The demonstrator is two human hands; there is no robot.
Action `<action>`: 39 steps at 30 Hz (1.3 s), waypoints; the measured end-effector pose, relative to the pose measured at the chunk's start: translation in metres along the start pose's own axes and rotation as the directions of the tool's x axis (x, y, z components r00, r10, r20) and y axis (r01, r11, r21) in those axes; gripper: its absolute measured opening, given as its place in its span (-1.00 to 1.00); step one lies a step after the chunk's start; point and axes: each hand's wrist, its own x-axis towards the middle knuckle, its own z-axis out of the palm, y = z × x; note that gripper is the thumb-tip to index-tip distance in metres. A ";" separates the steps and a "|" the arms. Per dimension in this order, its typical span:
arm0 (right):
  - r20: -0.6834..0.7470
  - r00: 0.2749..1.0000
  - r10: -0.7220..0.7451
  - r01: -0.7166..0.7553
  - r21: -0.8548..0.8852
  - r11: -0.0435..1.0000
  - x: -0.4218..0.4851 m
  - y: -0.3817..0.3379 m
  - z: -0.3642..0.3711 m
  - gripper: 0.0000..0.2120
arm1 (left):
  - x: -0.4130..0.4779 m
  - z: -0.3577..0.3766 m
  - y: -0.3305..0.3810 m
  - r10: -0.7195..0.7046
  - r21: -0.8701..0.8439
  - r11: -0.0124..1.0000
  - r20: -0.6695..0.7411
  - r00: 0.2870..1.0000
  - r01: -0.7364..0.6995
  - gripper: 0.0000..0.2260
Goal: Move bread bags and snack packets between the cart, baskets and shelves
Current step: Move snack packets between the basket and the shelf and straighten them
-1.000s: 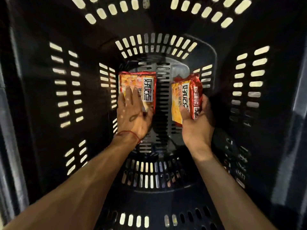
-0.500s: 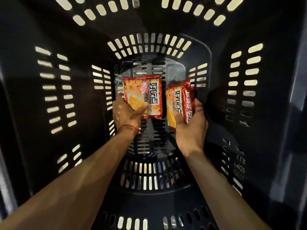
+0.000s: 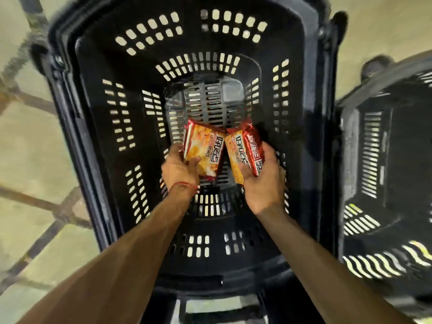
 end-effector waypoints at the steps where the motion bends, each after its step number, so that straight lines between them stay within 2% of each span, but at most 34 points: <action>1: 0.007 1.000 -0.010 0.010 -0.015 1.000 -0.015 -0.005 -0.010 -0.35 | -0.018 -0.010 0.009 -0.034 -0.045 0.998 0.014 0.999 0.034 -0.59; 4: -0.006 0.999 -0.040 0.040 -0.010 0.999 -0.066 -0.016 -0.043 -0.38 | -0.071 -0.041 0.030 -0.055 -0.207 0.976 0.060 0.997 0.066 -0.62; 8: -0.017 0.997 -0.072 0.072 0.049 0.996 -0.142 -0.036 -0.100 -0.42 | -0.153 -0.096 0.061 0.010 -0.264 0.964 0.109 0.994 0.019 -0.58; 13: 0.050 0.993 -0.104 0.094 0.170 0.981 -0.228 -0.052 -0.191 -0.50 | -0.250 -0.171 0.095 0.096 -0.325 0.945 0.227 0.969 -0.018 -0.59; 17: 0.083 0.987 -0.134 0.095 0.359 0.928 -0.291 -0.053 -0.249 -0.56 | -0.316 -0.213 0.116 0.181 -0.334 0.939 0.295 0.938 -0.076 -0.60; 21: 0.016 0.991 -0.130 0.107 0.482 0.870 -0.350 -0.039 -0.277 -0.53 | -0.362 -0.235 0.120 0.212 -0.335 0.939 0.381 0.900 -0.079 -0.65; 27: -0.216 0.975 -0.048 0.167 0.582 0.796 -0.435 -0.010 -0.286 -0.54 | -0.412 -0.250 0.107 0.268 -0.323 0.940 0.493 0.828 -0.111 -0.69; 33: -0.431 0.893 0.129 0.223 0.673 0.705 -0.516 0.025 -0.296 -0.59 | -0.473 -0.263 0.118 0.339 -0.324 0.933 0.633 0.696 -0.159 -0.82; 36: -0.514 0.828 0.225 0.256 0.702 0.665 -0.554 0.051 -0.302 -0.60 | -0.506 -0.258 0.129 0.373 -0.282 0.928 0.713 0.594 -0.245 -0.56; 37: -0.530 0.807 0.260 0.267 0.721 0.639 -0.567 0.061 -0.305 -0.62 | -0.519 -0.254 0.133 0.375 -0.258 0.925 0.747 0.550 -0.280 -0.57; 39: -0.553 0.764 0.332 0.300 0.760 0.576 -0.589 0.082 -0.308 -0.64 | -0.547 -0.242 0.137 0.378 -0.227 0.909 0.801 0.465 -0.349 -0.75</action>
